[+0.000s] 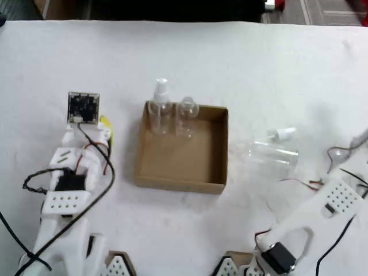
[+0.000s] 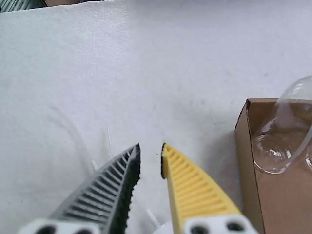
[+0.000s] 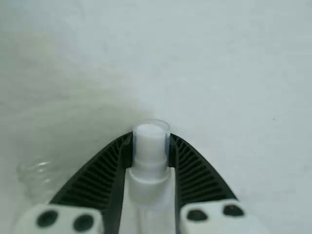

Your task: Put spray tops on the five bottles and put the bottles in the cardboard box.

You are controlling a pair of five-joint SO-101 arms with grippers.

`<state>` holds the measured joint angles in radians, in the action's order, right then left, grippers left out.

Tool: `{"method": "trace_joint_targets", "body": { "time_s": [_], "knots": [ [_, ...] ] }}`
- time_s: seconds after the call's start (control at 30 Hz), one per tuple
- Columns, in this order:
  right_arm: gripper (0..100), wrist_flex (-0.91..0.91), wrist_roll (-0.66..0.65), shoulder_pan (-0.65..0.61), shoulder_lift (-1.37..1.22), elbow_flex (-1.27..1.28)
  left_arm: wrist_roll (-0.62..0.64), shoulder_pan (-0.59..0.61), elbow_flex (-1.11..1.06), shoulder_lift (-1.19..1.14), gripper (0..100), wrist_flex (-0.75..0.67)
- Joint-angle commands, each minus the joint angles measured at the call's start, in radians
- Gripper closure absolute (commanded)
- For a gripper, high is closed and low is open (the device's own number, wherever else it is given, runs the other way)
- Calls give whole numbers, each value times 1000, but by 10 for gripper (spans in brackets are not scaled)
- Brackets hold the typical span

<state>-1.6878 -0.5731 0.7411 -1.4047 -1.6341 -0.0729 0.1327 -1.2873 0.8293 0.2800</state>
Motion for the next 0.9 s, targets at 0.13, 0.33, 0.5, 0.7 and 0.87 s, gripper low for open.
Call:
{"method": "trace_joint_targets", "body": {
  "time_s": [0.13, 0.33, 0.5, 0.7, 0.87],
  "knots": [
    [983, -42, 172, -171, 15, -20, 5, 1, 14, -1, 921, -28],
    [983, -44, 258, -248, 35, 109, 5, 1, 15, -1, 921, -29],
    [983, -42, 347, -311, 111, 242, 5, 1, 15, -1, 921, -29],
    [983, -41, 396, -351, 216, 255, 5, 1, 15, -1, 921, -29],
    [983, -41, 413, -360, 263, 256, 5, 4, 15, -1, 921, -29]
  ]
}}
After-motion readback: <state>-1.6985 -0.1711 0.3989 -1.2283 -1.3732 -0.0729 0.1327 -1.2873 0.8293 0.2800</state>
